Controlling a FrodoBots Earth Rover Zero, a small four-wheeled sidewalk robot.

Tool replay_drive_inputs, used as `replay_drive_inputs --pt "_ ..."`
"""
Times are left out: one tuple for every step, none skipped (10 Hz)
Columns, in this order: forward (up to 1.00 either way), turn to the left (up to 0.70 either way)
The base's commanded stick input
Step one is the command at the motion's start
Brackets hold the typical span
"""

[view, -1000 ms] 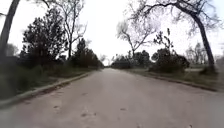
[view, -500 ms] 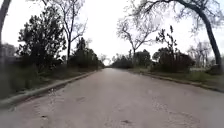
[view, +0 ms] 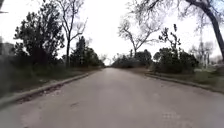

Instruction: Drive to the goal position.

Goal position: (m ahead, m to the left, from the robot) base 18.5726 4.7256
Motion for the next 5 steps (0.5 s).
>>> replay_drive_inputs --pt "0.70 0.00" --pt "0.70 0.00" --pt "0.70 0.00" --pt "0.70 0.00" --pt "0.70 0.00"
